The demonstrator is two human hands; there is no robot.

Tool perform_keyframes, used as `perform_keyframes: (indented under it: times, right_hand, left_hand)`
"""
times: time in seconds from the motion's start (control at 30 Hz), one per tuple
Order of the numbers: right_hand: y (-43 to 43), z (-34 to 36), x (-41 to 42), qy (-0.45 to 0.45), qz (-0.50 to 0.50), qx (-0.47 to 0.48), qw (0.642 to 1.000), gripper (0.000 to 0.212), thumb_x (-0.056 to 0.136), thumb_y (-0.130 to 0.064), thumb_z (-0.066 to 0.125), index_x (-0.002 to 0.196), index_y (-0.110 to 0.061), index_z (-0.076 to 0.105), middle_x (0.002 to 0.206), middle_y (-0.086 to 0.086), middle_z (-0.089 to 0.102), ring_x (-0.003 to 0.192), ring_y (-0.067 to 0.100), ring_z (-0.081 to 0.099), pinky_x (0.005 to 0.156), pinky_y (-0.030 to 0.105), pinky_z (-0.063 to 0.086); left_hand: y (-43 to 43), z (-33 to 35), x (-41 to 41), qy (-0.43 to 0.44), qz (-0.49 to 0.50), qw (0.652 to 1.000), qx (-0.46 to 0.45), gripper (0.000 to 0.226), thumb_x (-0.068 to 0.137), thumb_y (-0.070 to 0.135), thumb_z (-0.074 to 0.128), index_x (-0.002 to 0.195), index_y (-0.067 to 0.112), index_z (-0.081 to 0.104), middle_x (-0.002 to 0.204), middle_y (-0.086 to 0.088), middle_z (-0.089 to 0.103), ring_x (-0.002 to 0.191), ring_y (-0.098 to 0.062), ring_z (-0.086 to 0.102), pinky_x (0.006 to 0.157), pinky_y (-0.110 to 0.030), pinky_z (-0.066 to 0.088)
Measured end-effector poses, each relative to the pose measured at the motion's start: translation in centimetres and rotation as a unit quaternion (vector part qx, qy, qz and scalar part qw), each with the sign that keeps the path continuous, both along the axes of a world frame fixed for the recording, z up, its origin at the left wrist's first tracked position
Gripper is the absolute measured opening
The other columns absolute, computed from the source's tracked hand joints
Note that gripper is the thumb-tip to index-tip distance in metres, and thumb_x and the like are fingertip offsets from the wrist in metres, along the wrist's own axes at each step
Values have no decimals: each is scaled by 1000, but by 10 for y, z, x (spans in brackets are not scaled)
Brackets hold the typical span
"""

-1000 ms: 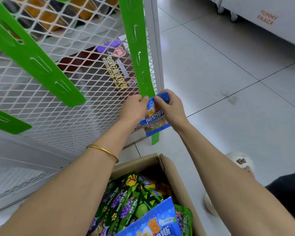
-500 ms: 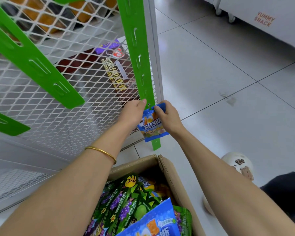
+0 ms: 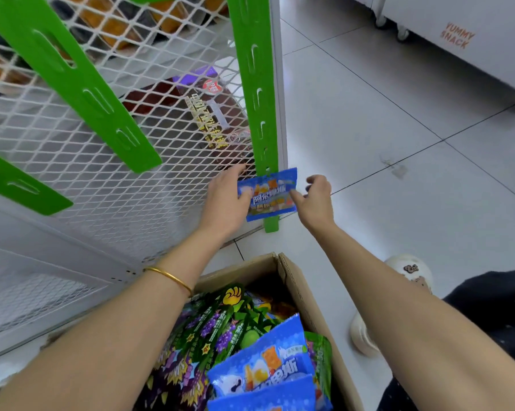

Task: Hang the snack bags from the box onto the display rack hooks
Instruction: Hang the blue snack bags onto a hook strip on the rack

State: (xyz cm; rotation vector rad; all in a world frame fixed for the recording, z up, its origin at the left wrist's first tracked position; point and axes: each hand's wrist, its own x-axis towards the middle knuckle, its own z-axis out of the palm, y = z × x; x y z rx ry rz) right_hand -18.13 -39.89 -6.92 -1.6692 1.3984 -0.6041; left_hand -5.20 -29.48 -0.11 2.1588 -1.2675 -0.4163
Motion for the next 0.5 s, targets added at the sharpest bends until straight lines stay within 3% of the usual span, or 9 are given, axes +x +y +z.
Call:
perform_keyframes:
  times: [0.07, 0.13, 0.23, 0.33, 0.4, 0.5]
  right_hand:
    - [12, 14, -14, 61, 28, 0, 998, 25, 86, -15, 57, 107, -3, 53, 106, 13, 56, 93, 25, 58, 81, 37, 46]
    - [32, 39, -24, 45, 150, 53, 986, 12, 85, -10, 55, 91, -1, 60, 85, 13, 62, 77, 23, 62, 73, 39, 51]
    - [70, 84, -34, 51, 356, 180, 915, 21, 90, -28, 58, 87, -8, 65, 84, 8, 65, 73, 14, 62, 68, 33, 53]
    - [98, 106, -42, 115, 475, 251, 836, 32, 82, -44, 63, 91, -14, 69, 88, 0, 70, 79, 9, 64, 71, 28, 54]
    - [107, 107, -47, 155, 510, 275, 800, 35, 77, -40, 68, 99, -13, 69, 87, -4, 70, 80, 8, 65, 80, 32, 55]
    - [111, 99, -50, 193, 546, 260, 772, 6, 82, -19, 69, 86, -15, 66, 80, -4, 69, 75, 7, 65, 77, 33, 55]
  left_hand:
    - [20, 3, -1, -9, -7, 1000, -4, 45, 89, 13, 53, 134, 12, 45, 135, -7, 49, 126, -24, 42, 106, -36, 33]
    - [42, 8, -5, 9, -15, 1000, 25, 42, 90, 14, 52, 132, 13, 47, 134, -7, 49, 126, -23, 42, 104, -35, 33]
    - [69, 14, -9, 49, -20, 998, 46, 35, 93, 16, 51, 128, 12, 52, 131, -5, 51, 122, -19, 45, 97, -25, 32]
    - [90, 18, -9, 62, -30, 996, 60, 30, 95, 18, 49, 124, 11, 55, 128, -5, 54, 116, -16, 48, 91, -23, 33]
    - [100, 22, -10, 73, -33, 995, 65, 29, 96, 18, 47, 122, 11, 56, 123, -3, 57, 108, -15, 52, 90, -25, 38]
    - [110, 28, -11, 111, -36, 991, 70, 26, 97, 20, 46, 119, 13, 58, 117, -1, 58, 99, -12, 52, 88, -30, 45]
